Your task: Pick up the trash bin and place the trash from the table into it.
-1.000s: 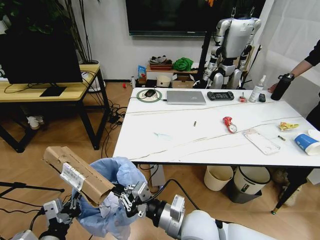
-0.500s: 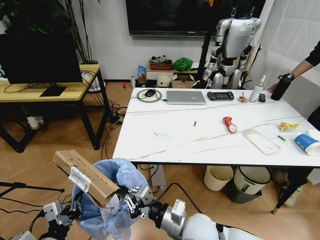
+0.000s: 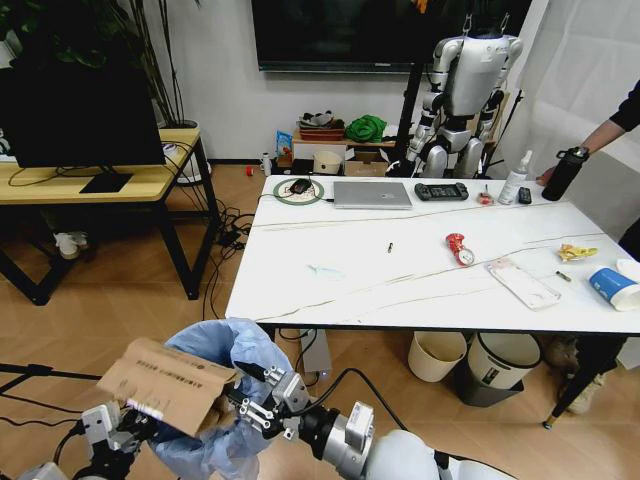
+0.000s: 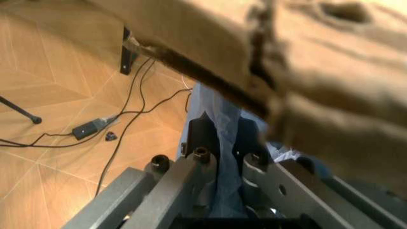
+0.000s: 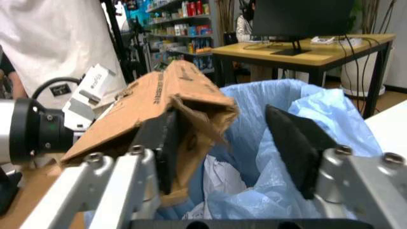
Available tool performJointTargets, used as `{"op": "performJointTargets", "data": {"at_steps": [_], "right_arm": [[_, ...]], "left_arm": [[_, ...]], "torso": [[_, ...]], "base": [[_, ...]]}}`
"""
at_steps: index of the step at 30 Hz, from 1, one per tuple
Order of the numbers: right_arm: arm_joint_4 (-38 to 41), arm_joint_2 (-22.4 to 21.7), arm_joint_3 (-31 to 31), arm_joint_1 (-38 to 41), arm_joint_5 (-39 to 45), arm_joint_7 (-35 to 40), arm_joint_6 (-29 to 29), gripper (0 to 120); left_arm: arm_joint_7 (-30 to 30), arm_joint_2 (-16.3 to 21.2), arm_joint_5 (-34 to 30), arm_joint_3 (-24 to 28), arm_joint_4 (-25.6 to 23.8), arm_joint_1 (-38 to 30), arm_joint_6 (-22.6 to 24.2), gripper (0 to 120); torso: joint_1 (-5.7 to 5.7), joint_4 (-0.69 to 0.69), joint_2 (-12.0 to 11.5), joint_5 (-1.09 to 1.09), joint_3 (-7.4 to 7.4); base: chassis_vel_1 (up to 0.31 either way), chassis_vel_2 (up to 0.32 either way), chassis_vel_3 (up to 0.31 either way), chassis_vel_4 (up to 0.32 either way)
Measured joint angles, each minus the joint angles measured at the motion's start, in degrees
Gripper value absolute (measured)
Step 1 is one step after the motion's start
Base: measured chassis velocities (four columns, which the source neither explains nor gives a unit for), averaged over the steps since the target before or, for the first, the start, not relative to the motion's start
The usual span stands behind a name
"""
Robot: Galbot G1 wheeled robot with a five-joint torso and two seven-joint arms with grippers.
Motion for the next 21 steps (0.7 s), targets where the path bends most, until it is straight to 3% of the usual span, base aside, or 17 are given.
{"op": "performJointTargets", "data": {"at_steps": [10, 14, 21], "right_arm": [[0.73, -2.05, 2.72, -1.37, -0.62, -0.41, 1.35, 92], [0.66, -3.33, 3.85, -2.31, -1.28, -0.7, 2.05, 100], [-0.5, -4.23, 4.76, -2.84, -3.02, -0.71, 2.97, 100]], "left_arm": [[-0.06, 0.03, 0.0, 0.36, 0.0, -0.23, 0.06, 0], [-0.11, 0.08, -0.1, 0.51, 0.0, -0.45, 0.1, 0], [-0.12, 0.09, -0.3, 0.84, 0.32, -0.87, 0.15, 0]], "torso": [[0.0, 0.0, 0.0, 0.0, 0.0], [0.0, 0.0, 0.0, 0.0, 0.0], [0.0, 0.0, 0.0, 0.01, 0.0]], "base": [[0.0, 0.0, 0.0, 0.0], [0.0, 0.0, 0.0, 0.0], [0.0, 0.0, 0.0, 0.0]]}}
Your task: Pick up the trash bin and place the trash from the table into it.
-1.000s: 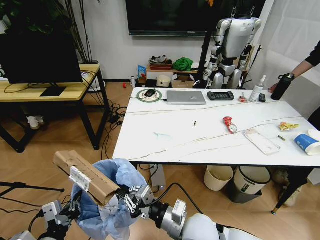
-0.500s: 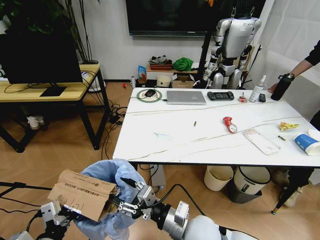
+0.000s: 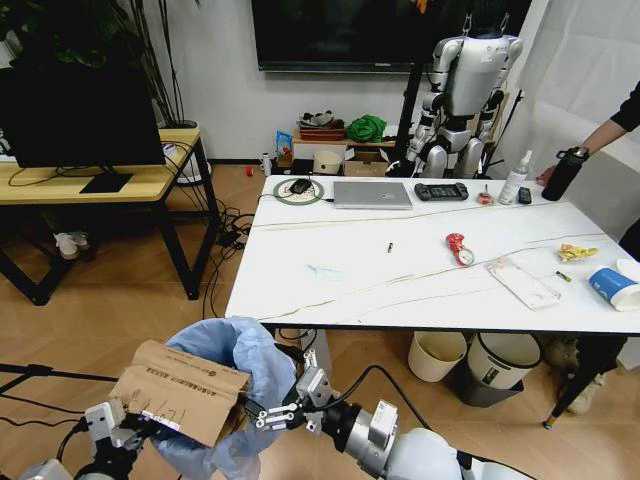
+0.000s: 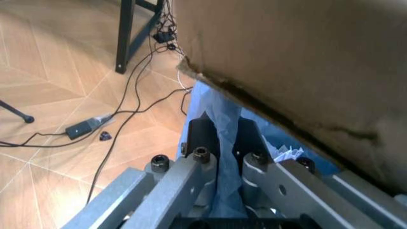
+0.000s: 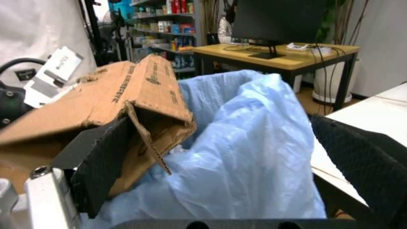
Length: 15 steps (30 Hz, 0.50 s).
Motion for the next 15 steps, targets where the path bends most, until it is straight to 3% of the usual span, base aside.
{"op": "performJointTargets", "data": {"at_steps": [15], "right_arm": [[3.6, -5.06, 4.21, -0.74, 1.38, 0.25, 0.43, 100]], "left_arm": [[-0.18, 0.87, -0.59, 0.02, 1.93, -0.88, 0.08, 0]], "torso": [[0.0, -0.01, 0.0, -0.01, 0.0]], "base": [[0.0, 0.0, 0.0, 0.0]]}}
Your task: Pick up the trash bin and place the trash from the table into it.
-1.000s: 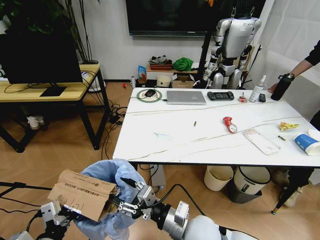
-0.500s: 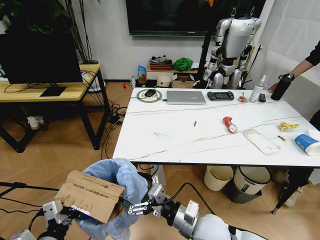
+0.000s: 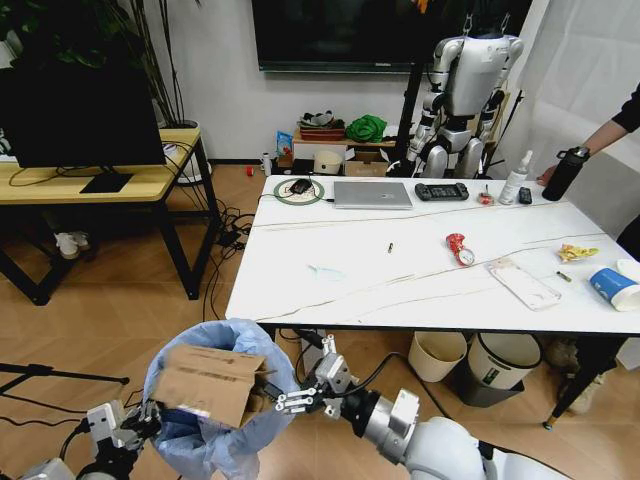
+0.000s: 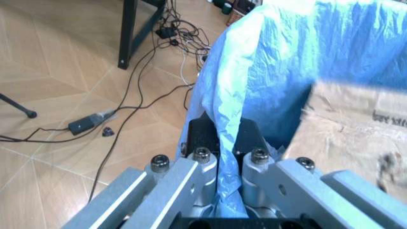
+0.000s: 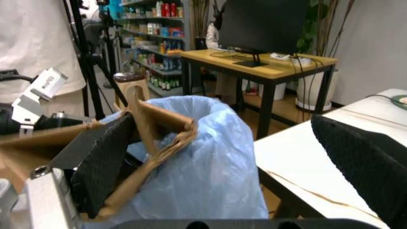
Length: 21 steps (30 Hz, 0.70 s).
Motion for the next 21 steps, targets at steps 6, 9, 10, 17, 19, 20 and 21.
{"op": "performJointTargets", "data": {"at_steps": [6, 9, 10, 17, 19, 20, 21], "right_arm": [[0.49, -0.77, 0.91, -0.02, 0.39, 0.12, 0.14, 100], [0.8, -1.04, 1.05, -0.03, 0.49, 0.16, 0.07, 100], [1.4, -1.82, 1.3, -0.35, 0.6, 0.22, -0.18, 100], [4.17, -2.43, -0.49, -0.5, 5.05, 5.06, -7.93, 100], [4.87, -2.01, -1.72, 0.28, 8.01, 6.36, -10.53, 100], [5.05, -1.7, -2.27, 0.74, 9.1, 6.72, -11.37, 100], [5.33, -1.07, -3.27, 1.57, 11.4, 7.41, -12.66, 100]], "left_arm": [[-0.05, 0.4, -0.39, 0.03, 0.51, -0.35, 0.05, 0], [-0.13, 0.47, -0.51, 0.03, 0.65, -0.48, 0.09, 0], [-0.51, 0.55, -0.84, 0.04, 0.81, -0.71, 0.2, 0], [-0.52, 0.91, -1.11, 0.69, 1.61, -1.4, 0.28, 0], [-0.48, 0.96, -1.11, 0.77, 1.78, -1.49, 0.29, 0], [-0.47, 0.98, -1.1, 0.79, 1.83, -1.53, 0.29, 0], [-0.42, 1.02, -1.09, 0.85, 1.87, -1.59, 0.29, 0]], "torso": [[0.0, 0.01, 0.0, 0.0, 0.0], [0.0, 0.01, 0.0, 0.0, 0.0], [0.0, 0.01, 0.0, 0.0, 0.0], [0.0, 0.0, 0.0, 0.0, 0.0], [0.0, 0.0, 0.0, -0.01, 0.0], [0.0, 0.01, 0.0, 0.0, 0.0], [0.0, 0.01, 0.0, 0.0, 0.0]], "base": [[0.0, 0.0, 0.0, 0.0], [0.0, 0.0, 0.0, 0.0], [0.0, 0.0, 0.0, 0.0], [0.0, 0.0, 0.0, 0.0], [0.0, 0.0, 0.0, 0.0], [0.0, 0.0, 0.0, 0.0], [0.0, 0.0, 0.0, 0.0]]}}
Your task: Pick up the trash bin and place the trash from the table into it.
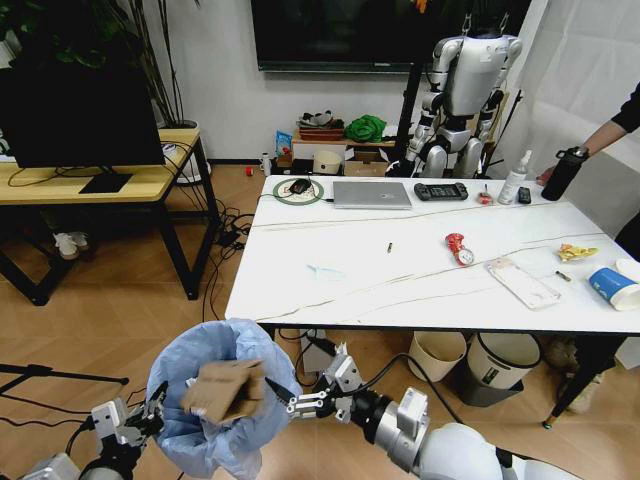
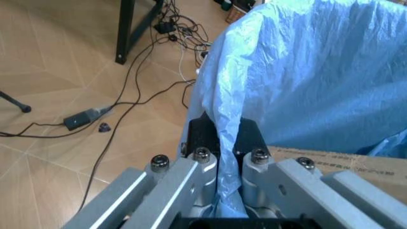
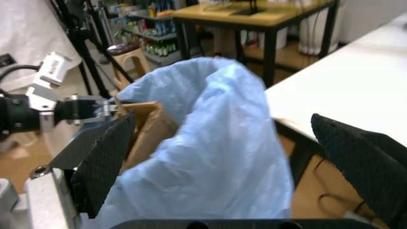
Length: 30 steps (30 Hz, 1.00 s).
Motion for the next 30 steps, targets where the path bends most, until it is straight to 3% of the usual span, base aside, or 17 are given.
{"op": "performJointTargets", "data": {"at_steps": [8, 16, 18, 20, 23, 25, 27, 30], "right_arm": [[1.4, 0.71, 0.45, 2.68, 5.92, 1.41, -2.85, 100], [1.5, 2.91, 14.78, -0.15, 5.91, -0.17, -10.29, 100], [-0.92, 6.13, 20.26, -0.19, 5.71, -0.32, -13.25, 100], [-2.54, 7.21, 21.75, 0.07, 5.5, -0.27, -13.66, 100], [-10.97, 10.86, 25.39, 2.36, 3.71, -1.16, -14.01, 100], [-18.58, 13.0, 26.05, 5.03, 2.59, -2.86, -12.84, 100], [-20.18, 13.58, 26.05, 5.72, 2.36, -3.28, -12.51, 100], [-29.4, 18.66, 25.2, 12.26, 2.91, -5.02, -11.64, 100]], "left_arm": [[0.03, 0.08, 0.02, -0.04, -0.09, -0.12, 0.02, 0], [0.03, -0.72, 0.49, 0.19, 1.19, 0.01, -0.13, 0], [0.03, -1.12, 1.25, 0.23, 1.75, -0.03, -0.35, 0], [0.02, -1.21, 1.33, 0.23, 1.8, -0.02, -0.37, 0], [0.04, -1.47, 1.5, -0.09, 1.73, 0.03, -0.45, 0], [0.07, -1.55, 1.53, -0.53, 1.4, 0.2, -0.5, 0], [0.08, -1.6, 1.56, -0.67, 1.34, 0.27, -0.51, 0], [0.3, -2.22, 2.14, -1.07, 0.82, 0.74, -0.64, 0]], "torso": [[0.0, 0.0, 0.0, 0.0, 0.0], [0.0, -0.01, 0.01, -0.01, 0.0], [0.0, -0.01, 0.01, 0.0, 0.0], [0.0, -0.01, 0.01, 0.0, 0.0], [0.0, 0.0, 0.01, 0.01, 0.0], [0.0, -0.01, 0.01, 0.0, 0.01], [0.01, -0.01, 0.01, 0.0, 0.01], [0.01, -0.01, 0.01, -0.01, 0.01]], "base": [[0.0, 0.0, 0.0, 0.0], [0.0, 0.0, 0.0, 0.0], [0.0, 0.0, 0.0, 0.0], [0.0, 0.0, 0.0, 0.0], [0.0, 0.0, 0.0, 0.0], [0.0, 0.0, 0.0, 0.0], [0.0, 0.0, 0.0, 0.0], [0.0, 0.0, 0.0, 0.0]]}}
